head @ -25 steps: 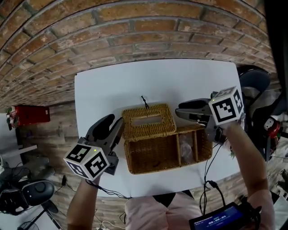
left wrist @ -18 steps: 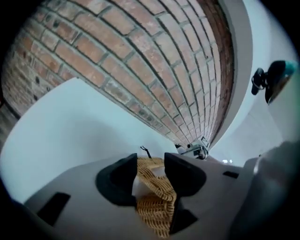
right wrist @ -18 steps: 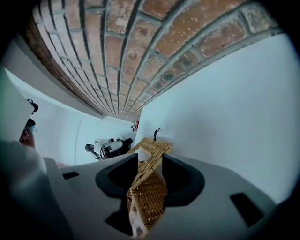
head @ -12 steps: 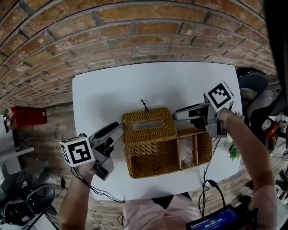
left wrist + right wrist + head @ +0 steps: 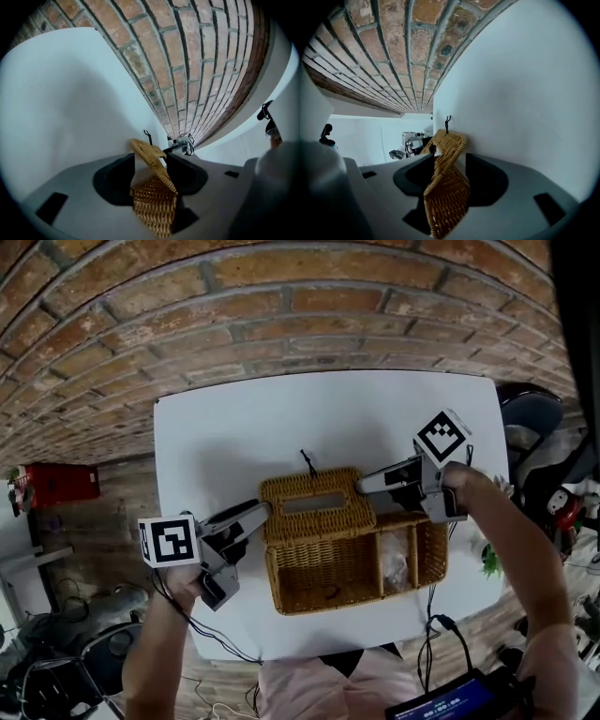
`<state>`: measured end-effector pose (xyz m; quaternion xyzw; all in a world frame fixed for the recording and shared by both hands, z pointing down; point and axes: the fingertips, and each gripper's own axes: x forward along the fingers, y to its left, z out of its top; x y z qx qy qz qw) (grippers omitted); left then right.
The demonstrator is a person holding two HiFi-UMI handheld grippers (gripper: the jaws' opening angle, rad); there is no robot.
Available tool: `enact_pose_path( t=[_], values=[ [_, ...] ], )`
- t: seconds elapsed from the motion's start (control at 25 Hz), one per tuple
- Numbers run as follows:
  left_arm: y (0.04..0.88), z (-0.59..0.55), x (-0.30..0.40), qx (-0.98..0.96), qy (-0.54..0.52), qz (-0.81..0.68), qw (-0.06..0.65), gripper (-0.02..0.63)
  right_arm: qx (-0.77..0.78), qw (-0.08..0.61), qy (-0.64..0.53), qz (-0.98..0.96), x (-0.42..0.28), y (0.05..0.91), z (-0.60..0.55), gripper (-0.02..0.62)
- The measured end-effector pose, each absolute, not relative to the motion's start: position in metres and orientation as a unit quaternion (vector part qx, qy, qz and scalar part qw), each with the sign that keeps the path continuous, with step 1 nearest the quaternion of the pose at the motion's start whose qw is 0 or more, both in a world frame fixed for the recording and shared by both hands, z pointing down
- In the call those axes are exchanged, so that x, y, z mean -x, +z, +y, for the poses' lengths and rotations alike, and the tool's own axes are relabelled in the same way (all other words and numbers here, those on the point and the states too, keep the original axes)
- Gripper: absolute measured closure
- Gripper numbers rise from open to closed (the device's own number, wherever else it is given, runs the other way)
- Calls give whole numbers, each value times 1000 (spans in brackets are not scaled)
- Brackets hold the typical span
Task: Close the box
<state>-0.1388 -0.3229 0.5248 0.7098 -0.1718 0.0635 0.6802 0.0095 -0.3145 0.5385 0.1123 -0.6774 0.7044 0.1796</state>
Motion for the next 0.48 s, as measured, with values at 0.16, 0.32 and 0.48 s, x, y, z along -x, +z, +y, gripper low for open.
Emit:
enact_pose_path(
  t=[0.16,0.32,0.48],
  values=[
    [522,-322,126,-705,45,-144,693,385,-123,156,704,-682,-11,535,-323,400],
    [519,-325,121,-703,36,-140,696,383,-127,149,697,-690,-11,531,-326,405],
    [513,-330,122,-712,29,-147,686,383,-133,135,685,-704,-11,522,-331,421]
  ],
)
